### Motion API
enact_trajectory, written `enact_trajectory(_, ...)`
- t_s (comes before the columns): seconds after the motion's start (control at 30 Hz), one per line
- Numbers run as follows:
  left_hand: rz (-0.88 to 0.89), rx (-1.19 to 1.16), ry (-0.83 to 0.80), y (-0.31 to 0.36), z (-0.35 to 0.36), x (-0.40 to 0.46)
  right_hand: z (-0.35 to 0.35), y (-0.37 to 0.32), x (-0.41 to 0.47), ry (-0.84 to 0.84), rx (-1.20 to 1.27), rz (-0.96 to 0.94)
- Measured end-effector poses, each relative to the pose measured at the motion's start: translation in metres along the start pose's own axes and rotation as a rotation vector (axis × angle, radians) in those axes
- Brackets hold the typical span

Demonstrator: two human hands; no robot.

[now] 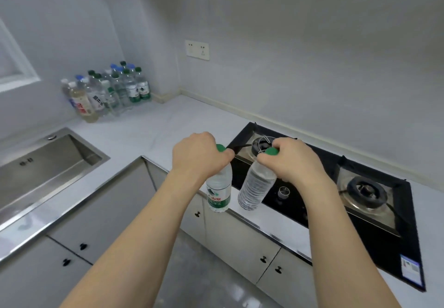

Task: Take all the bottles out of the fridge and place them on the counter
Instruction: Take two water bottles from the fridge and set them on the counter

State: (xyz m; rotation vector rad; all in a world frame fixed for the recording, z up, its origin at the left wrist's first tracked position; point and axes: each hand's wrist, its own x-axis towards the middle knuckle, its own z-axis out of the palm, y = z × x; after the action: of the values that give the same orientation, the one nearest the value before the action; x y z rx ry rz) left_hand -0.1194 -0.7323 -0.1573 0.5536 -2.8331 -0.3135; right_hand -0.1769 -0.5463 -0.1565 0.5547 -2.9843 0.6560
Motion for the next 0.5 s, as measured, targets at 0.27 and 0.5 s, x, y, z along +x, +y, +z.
enact_trajectory(0.27,-0.181,0.003,0.016,-0.091,-0.007,0.037,0.058,-0.078,0.062,-0.082,-0.017,-0.1)
enact_trajectory(0.5,-0.268,0.046,0.028,-0.164,0.003,0.106,0.107,-0.138,0.145,-0.151,0.024,-0.21)
